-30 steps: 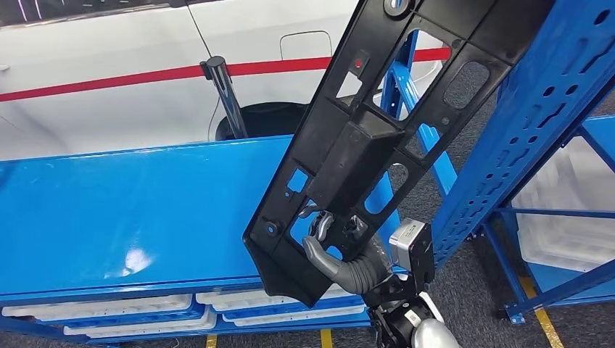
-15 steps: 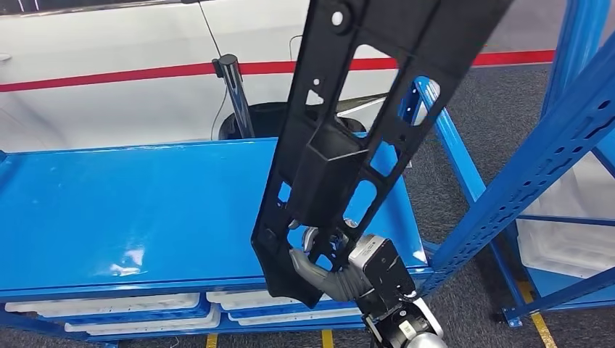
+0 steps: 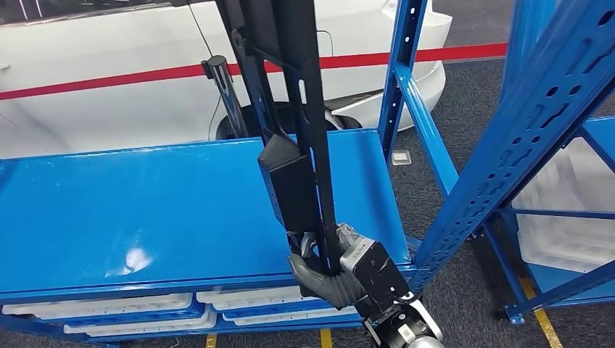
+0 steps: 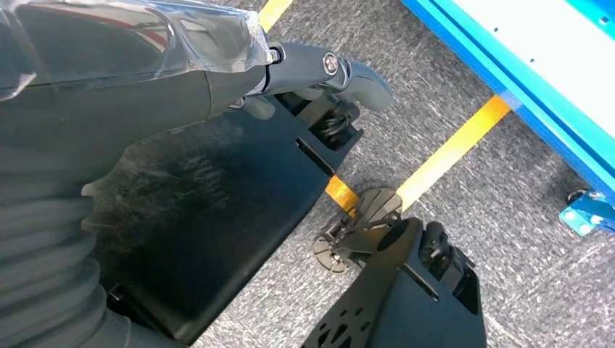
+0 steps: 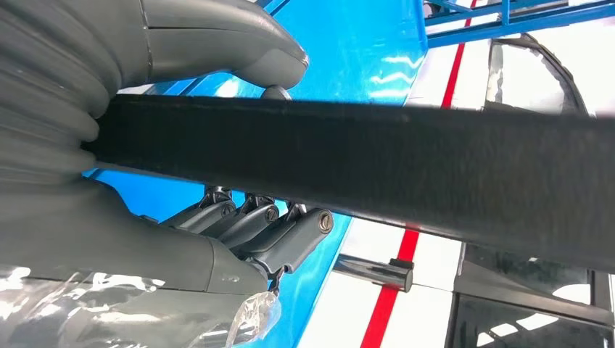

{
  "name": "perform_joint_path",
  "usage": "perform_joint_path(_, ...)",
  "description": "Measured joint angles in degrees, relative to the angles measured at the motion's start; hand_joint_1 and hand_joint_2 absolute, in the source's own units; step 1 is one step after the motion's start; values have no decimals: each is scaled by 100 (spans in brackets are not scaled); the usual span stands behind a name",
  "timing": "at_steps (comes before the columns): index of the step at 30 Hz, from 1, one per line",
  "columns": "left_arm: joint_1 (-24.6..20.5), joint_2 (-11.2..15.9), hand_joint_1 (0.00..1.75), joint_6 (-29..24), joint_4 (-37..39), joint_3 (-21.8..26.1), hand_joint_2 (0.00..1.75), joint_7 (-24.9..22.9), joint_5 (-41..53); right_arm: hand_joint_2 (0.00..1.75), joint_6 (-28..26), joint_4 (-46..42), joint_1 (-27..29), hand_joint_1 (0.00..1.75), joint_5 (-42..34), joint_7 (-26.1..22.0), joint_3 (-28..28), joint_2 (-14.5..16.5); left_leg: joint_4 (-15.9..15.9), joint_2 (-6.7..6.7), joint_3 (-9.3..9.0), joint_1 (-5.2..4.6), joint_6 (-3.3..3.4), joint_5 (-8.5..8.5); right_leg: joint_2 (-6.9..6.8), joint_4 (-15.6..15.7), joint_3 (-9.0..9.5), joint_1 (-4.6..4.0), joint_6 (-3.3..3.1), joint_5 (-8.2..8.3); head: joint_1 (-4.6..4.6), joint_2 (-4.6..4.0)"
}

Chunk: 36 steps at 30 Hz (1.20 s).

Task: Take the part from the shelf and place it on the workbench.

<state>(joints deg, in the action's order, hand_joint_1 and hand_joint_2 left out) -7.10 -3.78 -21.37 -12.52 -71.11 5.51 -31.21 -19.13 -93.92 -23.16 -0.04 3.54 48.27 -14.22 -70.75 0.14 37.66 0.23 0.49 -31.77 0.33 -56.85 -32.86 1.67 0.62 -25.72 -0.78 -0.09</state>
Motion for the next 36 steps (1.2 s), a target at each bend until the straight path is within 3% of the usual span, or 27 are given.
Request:
perform_joint_path(2, -1, 0, 0, -14, 0, 2, 175, 0, 0, 175, -29, -13, 12, 175, -3, -29, 1, -1, 827, -12, -421, -29, 95, 402, 9, 9, 14, -5, 3, 6, 0, 0)
perform_joint_path(4, -5, -1, 0, -23, 0, 4, 175, -6, -1, 175, -52, -30, 19, 175, -1, -48, 1, -1, 1522, -19, -755, -85, 207, 656, 15, 19, 15, -3, 34, 25, 3, 0)
perform_joint_path(8, 2, -7, 0, -32, 1, 7, 175, -33, -10, 175, -77, -60, 35, 175, 14, -57, 1, -9, 1788, -6, -819, -127, 279, 777, 6, 49, -6, 17, 158, 54, 4, 0)
perform_joint_path(10, -2, -16, 0, -33, 0, 7, 175, -43, -5, 175, -75, -80, 41, 175, 28, -55, 3, -21, 1917, 11, -845, -93, 292, 878, -2, -250, -131, -12, 186, -187, 11, 0)
perform_joint_path(12, -2, -25, 0, -33, 0, 8, 175, -63, -2, 175, -74, -84, 57, 175, 44, -46, 5, -35, 1940, 21, -820, -89, 309, 916, -7, -975, -418, -28, 190, -618, 20, 0)
perform_joint_path(13, 1, -28, 0, -33, 0, 8, 175, -73, -5, 175, -75, -85, 69, 175, 50, -38, 6, -42, 1934, 22, -800, -93, 314, 927, -8, -1321, -547, -30, 199, -773, 22, 0)
perform_joint_path(14, 3, -29, 0, -33, 0, 9, 175, -79, -10, 175, -77, -85, 84, 175, 55, -31, 7, -48, 1923, 22, -779, -97, 315, 937, -8, -1511, -599, -30, 208, -828, 22, 0)
perform_joint_path(15, 6, -30, 0, -33, 0, 9, 175, -83, -18, 175, -79, -85, 94, 175, 61, -24, 8, -52, 1904, 21, -759, -96, 313, 944, -9, -1471, -540, -28, 217, -769, 23, 0)
perform_joint_path(18, 5, -31, 0, -33, 1, 13, 175, -83, -65, 175, -82, -85, 98, 175, 71, -11, 10, -61, 1748, 16, -667, -91, 260, 916, -12, -395, 82, -12, 239, -310, 23, 0)
perform_joint_path(20, 1, -29, 0, -33, 1, 19, 175, -77, -94, 175, -82, -93, 88, 175, 74, -8, 12, -53, 1621, 18, -578, -110, 206, 886, 1, 6, 260, -16, 194, -203, 17, 0)
perform_joint_path(23, 6, -27, 0, -39, 2, 27, 175, -70, -105, 175, -80, -103, 63, 175, 75, -6, 16, -38, 1550, 13, -503, -100, 168, 885, 3, -1, 193, -29, 83, -160, 13, 0)
perform_joint_path(24, 7, -26, 0, -43, 2, 29, 175, -70, -109, 175, -79, -104, 50, 175, 75, -5, 17, -33, 1462, 10, -463, -87, 141, 810, -2, 1, 173, -22, 45, -134, 10, 0)
perform_joint_path(26, 8, -24, 0, -49, 2, 37, 175, -70, -118, 175, -76, -107, 24, 175, 75, -4, 18, -9, 938, 6, -255, -52, 57, 447, -10, 5, 117, -3, -14, -86, 6, 0)
perform_joint_path(28, 11, -24, 0, -49, 2, 45, 175, -80, -122, 175, -80, -109, 11, 175, 81, -1, 19, 13, 136, 8, 51, -16, -11, 25, -13, 2, 52, -1, -29, -46, 0, 0)
perform_joint_path(29, 12, -24, 0, -50, 2, 49, 175, -89, -122, 175, -86, -109, 8, 175, 84, 5, 19, 17, -116, 8, 133, -5, -22, -72, -15, 1, 24, -2, -25, -27, -1, 0)
perform_joint_path(30, 13, -24, 0, -52, 2, 53, 175, -98, -123, 175, -92, -109, 5, 175, 86, 13, 19, 19, -154, 7, 112, -3, -15, -63, -17, 1, 2, -4, -21, -11, -1, 0)
perform_joint_path(31, 13, -24, 0, -57, 2, 55, 175, -107, -123, 175, -97, -110, -1, 175, 87, 22, 19, 21, 60, 6, -34, -7, 9, 50, -17, 2, -12, -10, -15, 5, -1, 0)
perform_joint_path(34, 6, -22, 0, -81, 2, 62, 175, -111, -128, 175, -121, -116, -35, 175, 87, 37, 20, 42, 1352, 3, -754, -73, 172, 505, -14, 13, -36, -22, 15, 57, 2, 0)
perform_joint_path(36, 9, -20, 0, -93, 2, 69, 175, -110, -136, 175, -139, -118, -52, 175, 82, 37, 21, 50, 1687, 11, -897, -125, 243, 578, -21, 25, -60, -2, 68, 98, 4, 0)
